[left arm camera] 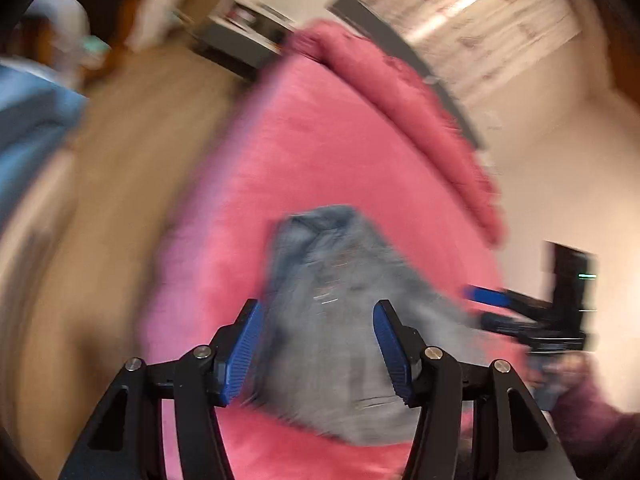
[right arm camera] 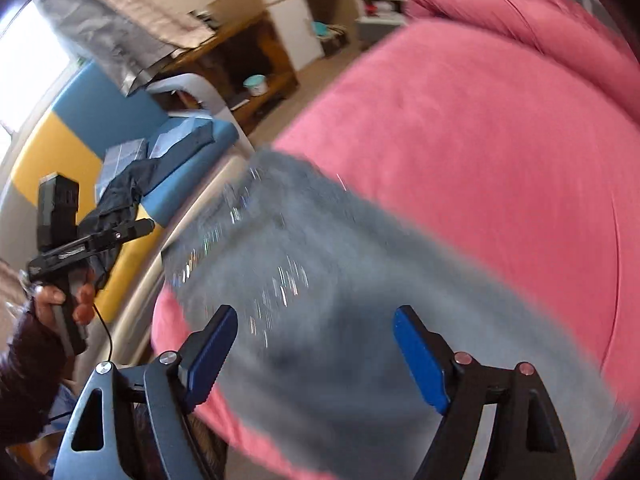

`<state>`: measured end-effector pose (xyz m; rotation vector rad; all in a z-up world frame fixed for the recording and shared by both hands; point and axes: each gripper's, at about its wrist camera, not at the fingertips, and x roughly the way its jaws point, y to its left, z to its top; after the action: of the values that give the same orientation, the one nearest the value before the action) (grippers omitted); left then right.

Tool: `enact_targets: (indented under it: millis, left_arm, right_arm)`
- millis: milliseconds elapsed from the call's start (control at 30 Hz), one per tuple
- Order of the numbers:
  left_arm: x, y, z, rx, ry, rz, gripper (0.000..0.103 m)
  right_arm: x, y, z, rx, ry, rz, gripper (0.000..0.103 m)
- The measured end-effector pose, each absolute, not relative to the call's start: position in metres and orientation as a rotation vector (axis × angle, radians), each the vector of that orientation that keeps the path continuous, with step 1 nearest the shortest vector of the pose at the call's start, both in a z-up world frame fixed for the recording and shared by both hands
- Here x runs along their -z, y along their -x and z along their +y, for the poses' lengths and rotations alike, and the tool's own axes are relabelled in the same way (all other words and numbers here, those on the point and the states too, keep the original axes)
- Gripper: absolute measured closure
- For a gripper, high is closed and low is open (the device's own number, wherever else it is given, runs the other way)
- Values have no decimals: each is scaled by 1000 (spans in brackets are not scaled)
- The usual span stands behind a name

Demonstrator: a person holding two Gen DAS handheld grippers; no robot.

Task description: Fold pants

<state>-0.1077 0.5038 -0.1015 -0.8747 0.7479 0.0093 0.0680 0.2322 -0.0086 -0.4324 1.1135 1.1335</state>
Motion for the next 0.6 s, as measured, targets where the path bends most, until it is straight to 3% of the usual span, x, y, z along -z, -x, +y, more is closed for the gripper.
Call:
enact_targets:
  millis: [300, 367, 600]
  left_arm:
    - [152, 29, 544, 278, 952, 824, 41]
    - [165, 15, 543, 358, 969, 852, 41]
    - [177, -27, 531, 588, 1001, 890, 37]
  right_arm:
    - [49, -65, 308, -1107, 580, 1033, 33]
    - [72, -70, 314, -1073, 604, 1065, 41]
    - [112, -87, 306, -1006, 573, 1123, 43]
